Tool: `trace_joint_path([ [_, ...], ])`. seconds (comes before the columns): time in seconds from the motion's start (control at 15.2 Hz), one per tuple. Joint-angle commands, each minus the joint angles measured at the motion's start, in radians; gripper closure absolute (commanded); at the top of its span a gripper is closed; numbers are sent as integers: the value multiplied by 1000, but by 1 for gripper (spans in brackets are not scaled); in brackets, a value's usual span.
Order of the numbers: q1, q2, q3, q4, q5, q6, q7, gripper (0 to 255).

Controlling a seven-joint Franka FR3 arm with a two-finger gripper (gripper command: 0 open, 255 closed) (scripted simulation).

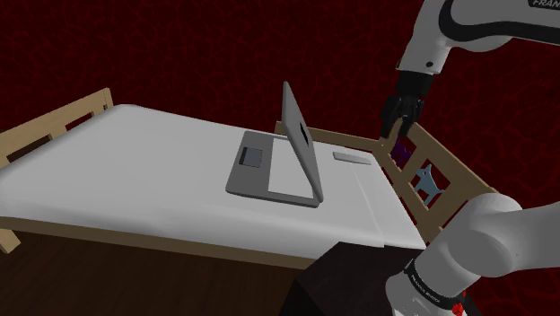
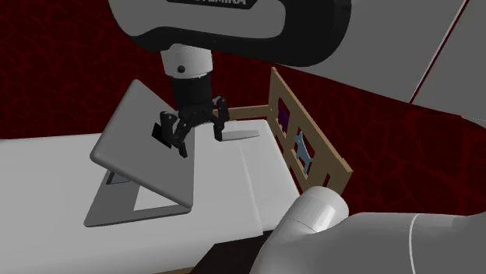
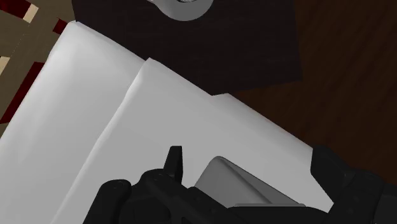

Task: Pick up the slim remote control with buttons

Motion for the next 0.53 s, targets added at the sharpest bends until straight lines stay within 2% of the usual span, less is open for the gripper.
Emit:
trace_joint_path([
  [0.0, 0, 0, 0, 0, 0, 0, 0, 0],
  [0.46, -17, 6, -148, -116, -146, 141, -259, 0],
])
